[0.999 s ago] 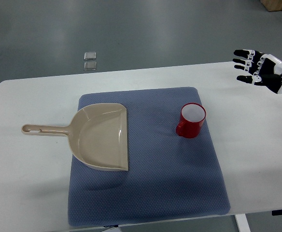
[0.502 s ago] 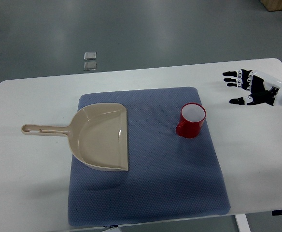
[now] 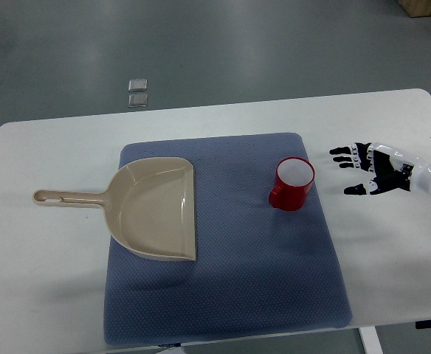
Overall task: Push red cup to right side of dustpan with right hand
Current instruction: 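Move the right hand against the red mug's side away from the dustpan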
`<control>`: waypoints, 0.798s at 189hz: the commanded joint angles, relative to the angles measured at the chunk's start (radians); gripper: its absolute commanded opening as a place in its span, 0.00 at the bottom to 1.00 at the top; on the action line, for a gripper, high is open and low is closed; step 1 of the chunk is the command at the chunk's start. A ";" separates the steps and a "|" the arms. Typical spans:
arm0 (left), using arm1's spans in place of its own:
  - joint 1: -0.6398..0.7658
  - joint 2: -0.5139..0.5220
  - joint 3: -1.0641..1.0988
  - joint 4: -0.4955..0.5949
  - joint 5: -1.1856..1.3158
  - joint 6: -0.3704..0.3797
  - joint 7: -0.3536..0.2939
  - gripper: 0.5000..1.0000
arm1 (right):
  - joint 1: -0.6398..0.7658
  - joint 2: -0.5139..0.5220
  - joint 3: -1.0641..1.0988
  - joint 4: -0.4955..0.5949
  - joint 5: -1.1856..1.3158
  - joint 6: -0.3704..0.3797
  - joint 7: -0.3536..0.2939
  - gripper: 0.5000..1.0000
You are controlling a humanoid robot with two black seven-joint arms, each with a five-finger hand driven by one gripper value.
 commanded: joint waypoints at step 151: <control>0.002 0.000 -0.003 0.000 0.000 0.000 0.000 1.00 | -0.011 0.160 0.013 -0.002 0.019 -0.006 0.000 0.86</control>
